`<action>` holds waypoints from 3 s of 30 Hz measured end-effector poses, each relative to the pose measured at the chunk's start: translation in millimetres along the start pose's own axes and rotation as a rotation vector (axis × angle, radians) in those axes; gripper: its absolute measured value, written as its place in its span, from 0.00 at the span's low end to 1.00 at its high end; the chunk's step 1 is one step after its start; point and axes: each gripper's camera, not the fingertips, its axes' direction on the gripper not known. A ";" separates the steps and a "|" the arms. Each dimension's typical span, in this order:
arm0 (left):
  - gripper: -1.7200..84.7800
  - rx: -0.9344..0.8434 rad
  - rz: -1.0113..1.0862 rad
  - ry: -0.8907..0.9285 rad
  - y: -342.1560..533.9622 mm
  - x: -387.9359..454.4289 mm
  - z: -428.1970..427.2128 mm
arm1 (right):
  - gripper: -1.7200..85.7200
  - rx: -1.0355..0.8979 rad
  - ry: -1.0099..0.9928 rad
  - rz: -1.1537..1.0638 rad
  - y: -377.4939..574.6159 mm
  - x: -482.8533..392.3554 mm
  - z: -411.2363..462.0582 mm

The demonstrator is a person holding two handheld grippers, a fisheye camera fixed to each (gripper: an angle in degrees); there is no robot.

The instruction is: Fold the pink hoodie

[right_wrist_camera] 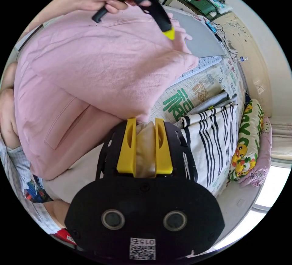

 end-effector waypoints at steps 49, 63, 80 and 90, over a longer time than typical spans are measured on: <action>0.05 -0.122 0.156 -0.136 320.3 100.7 -171.1 | 0.06 -0.093 0.006 0.144 9.7 93.6 -125.7; 0.04 0.032 -0.035 -0.004 344.6 38.1 -243.4 | 0.11 -0.007 0.194 0.378 65.4 66.5 -297.5; 0.10 0.616 -0.392 0.224 426.7 -150.3 -498.0 | 0.01 0.433 -0.138 0.424 -77.0 -142.9 -467.1; 0.11 0.699 -0.963 0.057 563.0 -414.4 -536.4 | 0.01 0.276 0.259 0.259 -141.0 -254.4 -511.0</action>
